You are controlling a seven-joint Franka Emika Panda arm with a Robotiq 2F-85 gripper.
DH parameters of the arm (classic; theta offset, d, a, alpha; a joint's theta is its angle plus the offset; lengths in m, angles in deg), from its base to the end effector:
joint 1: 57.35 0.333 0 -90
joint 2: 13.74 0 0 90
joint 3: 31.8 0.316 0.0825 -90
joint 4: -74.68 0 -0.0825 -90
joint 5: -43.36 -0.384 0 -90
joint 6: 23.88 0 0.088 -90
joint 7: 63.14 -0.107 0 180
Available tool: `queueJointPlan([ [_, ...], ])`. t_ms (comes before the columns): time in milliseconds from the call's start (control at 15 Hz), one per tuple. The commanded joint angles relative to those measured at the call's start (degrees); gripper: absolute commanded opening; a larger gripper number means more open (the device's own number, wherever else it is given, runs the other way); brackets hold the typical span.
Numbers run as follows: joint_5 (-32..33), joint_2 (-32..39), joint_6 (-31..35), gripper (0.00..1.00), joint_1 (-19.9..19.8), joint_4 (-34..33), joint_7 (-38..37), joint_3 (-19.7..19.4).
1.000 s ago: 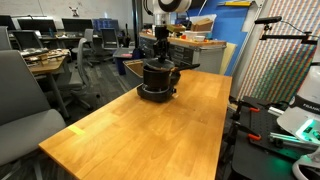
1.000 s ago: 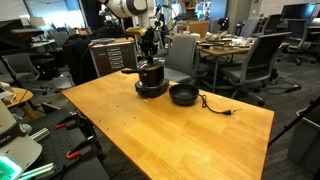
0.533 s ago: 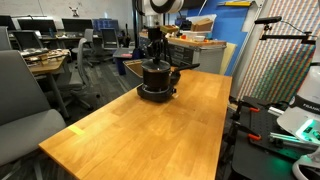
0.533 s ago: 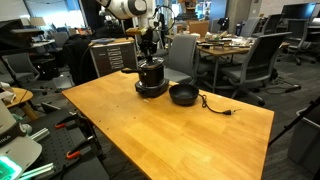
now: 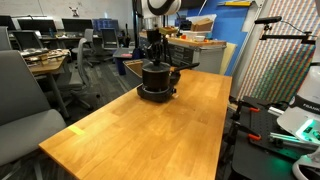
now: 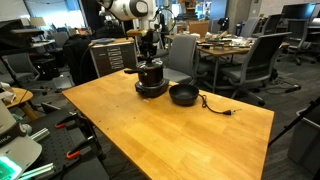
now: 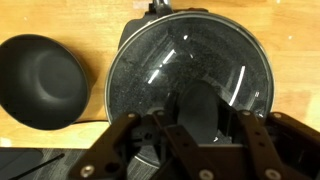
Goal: Take the blocks out of the bowl, put them in the pot, pick the pot and put it on the stove then cover it with the lid
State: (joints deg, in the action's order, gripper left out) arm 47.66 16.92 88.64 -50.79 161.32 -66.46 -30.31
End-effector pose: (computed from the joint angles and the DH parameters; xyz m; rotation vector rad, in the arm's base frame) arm 0.6843 0.0891 0.3462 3.0719 0.1708 -0.1190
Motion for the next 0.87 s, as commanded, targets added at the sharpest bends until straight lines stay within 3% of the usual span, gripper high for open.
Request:
queueJointPlan([
  [0, -0.3, 0.6, -1.3, 0.62, -0.4, -1.6, -0.5, 0.1],
  [133, -0.6, -0.6, -2.9, 0.7, -0.5, -1.2, -0.2, 0.2],
  [400, 0.3, -7.4, -7.4, 1.0, 0.5, 0.9, -1.7, 0.3],
  [667, -4.2, -18.2, -12.2, 1.0, -0.2, 5.9, 1.3, 2.7],
  [733, -1.9, -11.6, -10.7, 1.0, 0.2, 1.0, -0.6, 1.8],
  [800, -2.7, -14.0, -12.0, 1.0, 0.2, 1.9, -0.4, 2.3],
])
